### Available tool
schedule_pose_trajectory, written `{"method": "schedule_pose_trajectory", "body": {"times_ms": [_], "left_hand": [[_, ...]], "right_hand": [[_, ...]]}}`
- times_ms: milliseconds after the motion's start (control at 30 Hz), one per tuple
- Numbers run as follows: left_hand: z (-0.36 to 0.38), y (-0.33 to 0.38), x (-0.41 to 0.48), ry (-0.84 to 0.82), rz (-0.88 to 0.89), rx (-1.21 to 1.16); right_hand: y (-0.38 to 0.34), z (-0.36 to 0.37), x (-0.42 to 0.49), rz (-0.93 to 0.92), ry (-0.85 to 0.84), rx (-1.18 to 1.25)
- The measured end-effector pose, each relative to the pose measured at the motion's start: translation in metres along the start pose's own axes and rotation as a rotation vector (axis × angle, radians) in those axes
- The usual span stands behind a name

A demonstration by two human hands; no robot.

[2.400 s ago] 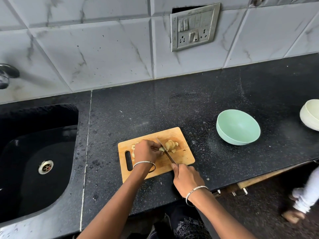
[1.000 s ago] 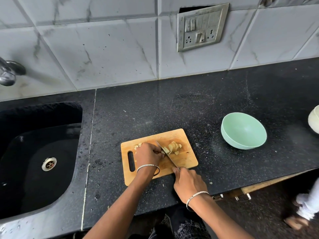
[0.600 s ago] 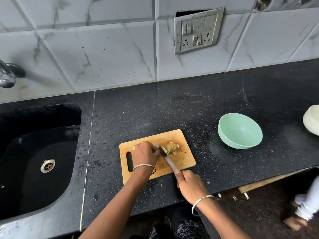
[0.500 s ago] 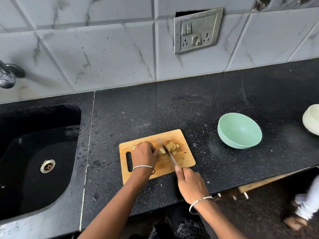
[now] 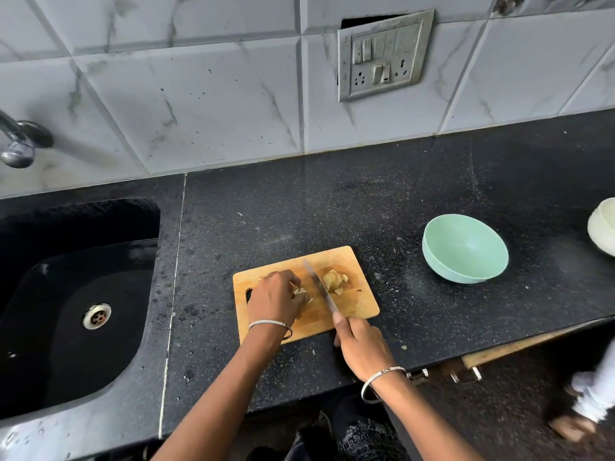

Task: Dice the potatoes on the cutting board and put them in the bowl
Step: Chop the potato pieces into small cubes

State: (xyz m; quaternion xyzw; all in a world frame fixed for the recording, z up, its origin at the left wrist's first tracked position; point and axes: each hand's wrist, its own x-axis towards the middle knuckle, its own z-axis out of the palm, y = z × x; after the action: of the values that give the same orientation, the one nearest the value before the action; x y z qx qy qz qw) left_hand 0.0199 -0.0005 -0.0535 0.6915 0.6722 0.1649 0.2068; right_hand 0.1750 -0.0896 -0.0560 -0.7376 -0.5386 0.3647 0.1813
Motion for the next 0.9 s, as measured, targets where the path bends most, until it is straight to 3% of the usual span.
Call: {"method": "schedule_pose_trajectory", "body": {"times_ms": [167,433,900], "left_hand": [[-0.004,-0.001,0.004,-0.055,0.046,0.045],[-0.007,-0.008,0.001,0.058,0.073,0.026],[0.014,0.002,-0.006,-0.020,0.129,0.055]], "right_hand": [[0.008,-0.002,0.001,-0.002,0.000,-0.048],[0.011,0.014,-0.010,-0.036,-0.016,-0.144],[0.022,0.003,-0.021,-0.035,0.049,-0.201]]}}
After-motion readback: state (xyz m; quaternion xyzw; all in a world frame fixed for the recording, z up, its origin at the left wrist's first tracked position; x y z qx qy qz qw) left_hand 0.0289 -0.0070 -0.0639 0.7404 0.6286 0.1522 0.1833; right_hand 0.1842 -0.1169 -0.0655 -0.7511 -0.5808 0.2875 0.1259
